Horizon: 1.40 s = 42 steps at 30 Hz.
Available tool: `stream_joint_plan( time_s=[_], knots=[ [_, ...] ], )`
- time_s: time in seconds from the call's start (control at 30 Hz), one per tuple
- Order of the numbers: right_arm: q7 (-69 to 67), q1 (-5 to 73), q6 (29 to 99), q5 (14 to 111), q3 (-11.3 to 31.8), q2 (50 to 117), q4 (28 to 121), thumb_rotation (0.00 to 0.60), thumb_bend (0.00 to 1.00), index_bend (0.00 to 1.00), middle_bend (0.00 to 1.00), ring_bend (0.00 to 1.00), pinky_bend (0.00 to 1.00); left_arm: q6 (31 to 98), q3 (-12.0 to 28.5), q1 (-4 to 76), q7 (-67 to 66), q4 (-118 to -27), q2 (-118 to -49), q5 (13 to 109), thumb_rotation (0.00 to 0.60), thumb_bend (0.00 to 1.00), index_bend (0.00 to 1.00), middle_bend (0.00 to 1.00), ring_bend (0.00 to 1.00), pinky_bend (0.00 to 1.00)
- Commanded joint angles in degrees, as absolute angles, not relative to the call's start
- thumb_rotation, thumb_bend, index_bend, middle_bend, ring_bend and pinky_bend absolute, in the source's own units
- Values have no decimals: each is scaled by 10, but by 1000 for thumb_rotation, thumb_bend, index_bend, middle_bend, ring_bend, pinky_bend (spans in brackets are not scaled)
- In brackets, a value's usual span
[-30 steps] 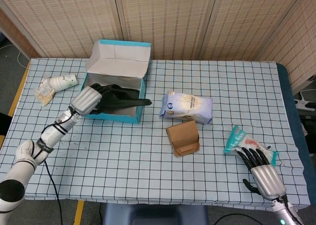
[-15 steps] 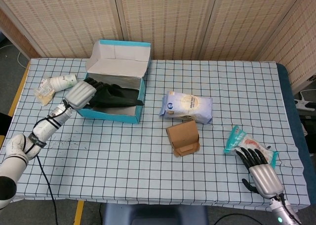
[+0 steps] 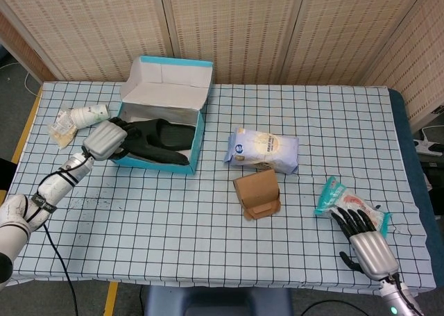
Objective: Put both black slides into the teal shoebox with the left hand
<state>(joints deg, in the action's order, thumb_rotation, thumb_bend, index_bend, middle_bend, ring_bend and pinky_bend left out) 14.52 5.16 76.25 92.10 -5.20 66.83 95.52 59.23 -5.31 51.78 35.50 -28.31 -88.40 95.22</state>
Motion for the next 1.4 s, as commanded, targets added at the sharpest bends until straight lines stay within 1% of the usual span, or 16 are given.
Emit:
stream_joint_plan(
  time_s=[0.03,0.23,0.43,0.47,0.53,0.6,0.67,0.73,0.8,0.83,0.97,1.03,1.13,1.23,1.33,1.4],
  knots=[
    [143,52,762,922,-52,668,956,575,241,0,0,0,0,583,-52,516,353,-279,-888,949,600,943,563,559,304,288],
    [142,54,758,920,-52,668,955,574,241,0,0,0,0,573,-50,515,345,-282,-891,944,600,940,562,562,304,288],
    [140,54,758,917,-51,667,955,574,241,0,0,0,0,559,-42,512,288,-282,-905,932,600,930,555,574,311,291],
    [139,55,758,917,-51,667,955,574,242,0,0,0,0,560,-40,510,279,-282,-906,931,600,926,553,572,312,287],
    [139,55,756,916,-51,666,955,574,241,0,0,0,0,567,-36,507,255,-282,-910,927,600,923,519,537,302,252],
    [138,56,754,916,-52,666,954,575,241,0,0,0,0,585,-29,502,239,-286,-912,924,600,922,425,439,262,195],
    [137,57,753,916,-52,665,955,575,242,0,0,0,0,605,-21,498,234,-293,-911,920,600,896,285,320,204,170],
    [135,57,754,917,-53,663,956,574,241,0,0,0,0,627,-11,494,238,-312,-902,915,600,851,113,207,128,160],
    [134,57,755,919,-53,663,957,573,242,0,0,0,0,637,-5,492,246,-337,-890,911,600,796,30,161,98,152],
    [134,56,755,919,-53,662,957,574,241,0,0,0,0,640,-3,492,251,-352,-882,910,600,775,15,155,93,148],
    [133,56,756,925,-56,662,959,574,241,0,0,0,0,649,1,491,238,-409,-848,911,600,734,6,155,64,120],
    [132,56,758,928,-58,660,960,574,241,0,0,0,0,661,4,483,237,-445,-832,909,600,734,50,163,63,117],
    [127,54,764,931,-58,658,961,576,241,0,0,0,0,690,5,465,244,-495,-811,911,600,733,113,213,105,126],
    [124,54,764,933,-59,656,961,575,242,0,0,0,0,711,-2,444,230,-528,-801,915,600,733,143,247,141,150],
    [123,55,763,934,-60,656,961,574,242,0,0,0,0,711,-7,437,224,-542,-797,917,600,733,141,249,144,157],
    [123,55,763,935,-60,656,961,573,242,0,0,0,0,709,-8,436,220,-545,-796,918,600,733,125,232,129,153]
  ],
)
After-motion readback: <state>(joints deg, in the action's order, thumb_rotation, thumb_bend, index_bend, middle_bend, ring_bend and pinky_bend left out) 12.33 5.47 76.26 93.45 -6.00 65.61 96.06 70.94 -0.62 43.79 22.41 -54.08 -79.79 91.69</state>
